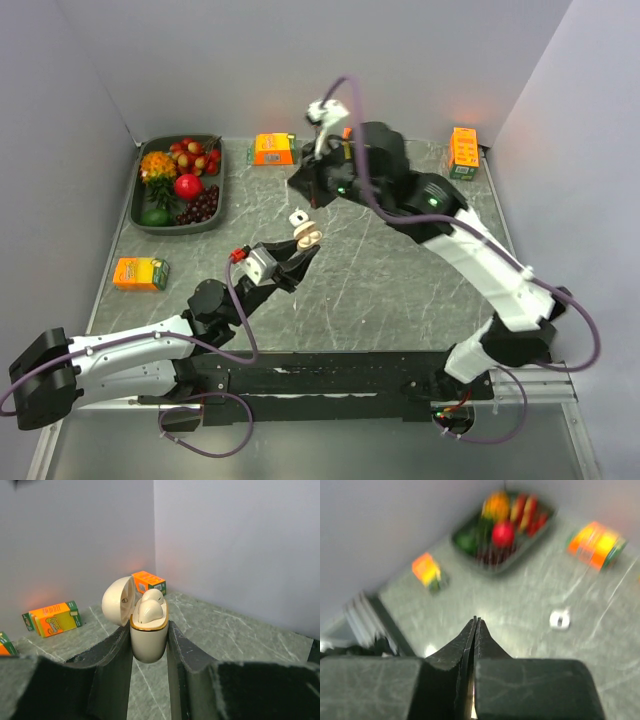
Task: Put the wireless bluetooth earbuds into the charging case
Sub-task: Close the charging case.
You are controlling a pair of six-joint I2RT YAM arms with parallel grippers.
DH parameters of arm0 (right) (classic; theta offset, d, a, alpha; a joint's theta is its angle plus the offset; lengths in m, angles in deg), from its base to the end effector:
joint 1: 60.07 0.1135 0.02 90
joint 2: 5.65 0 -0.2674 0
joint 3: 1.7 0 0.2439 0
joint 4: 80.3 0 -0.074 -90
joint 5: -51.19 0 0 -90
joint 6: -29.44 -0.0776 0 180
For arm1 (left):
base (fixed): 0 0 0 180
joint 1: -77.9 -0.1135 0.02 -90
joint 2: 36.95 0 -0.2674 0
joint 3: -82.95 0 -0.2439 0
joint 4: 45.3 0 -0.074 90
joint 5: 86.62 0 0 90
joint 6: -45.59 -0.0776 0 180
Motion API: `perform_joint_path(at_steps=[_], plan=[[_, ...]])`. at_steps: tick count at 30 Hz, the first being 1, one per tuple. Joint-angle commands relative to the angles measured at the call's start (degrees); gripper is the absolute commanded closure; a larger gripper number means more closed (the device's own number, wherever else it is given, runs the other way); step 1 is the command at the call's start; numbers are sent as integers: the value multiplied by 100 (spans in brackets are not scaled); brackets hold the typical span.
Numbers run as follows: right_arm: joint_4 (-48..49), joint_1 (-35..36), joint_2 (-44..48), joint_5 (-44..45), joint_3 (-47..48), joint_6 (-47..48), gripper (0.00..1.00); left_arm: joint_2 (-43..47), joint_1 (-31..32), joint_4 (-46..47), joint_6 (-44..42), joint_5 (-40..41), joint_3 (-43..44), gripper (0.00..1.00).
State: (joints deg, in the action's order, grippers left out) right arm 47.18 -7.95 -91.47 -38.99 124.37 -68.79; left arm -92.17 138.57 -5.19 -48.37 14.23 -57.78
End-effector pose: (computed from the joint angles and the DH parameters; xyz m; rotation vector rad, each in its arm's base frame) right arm 0.2054 0.2644 0.5056 -0.6933 1.7145 0.7517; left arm 0.1298 -0.2012 0.3276 0.4837 1.0879 -0.7657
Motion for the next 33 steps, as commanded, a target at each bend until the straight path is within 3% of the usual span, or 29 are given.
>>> perform_joint_path(at_steps=[1, 15, 33], plan=[[-1410, -26, -435, -701, 559, -38, 100, 170, -11, -108, -174, -233, 45, 99], [-1348, 0, -84, -1089, -443, -276, 100, 108, -11, 58, -139, 22, 36, 99], [-1102, 97, 628, -747, -1251, -548, 100, 47, -11, 129, -34, 435, 45, 99]])
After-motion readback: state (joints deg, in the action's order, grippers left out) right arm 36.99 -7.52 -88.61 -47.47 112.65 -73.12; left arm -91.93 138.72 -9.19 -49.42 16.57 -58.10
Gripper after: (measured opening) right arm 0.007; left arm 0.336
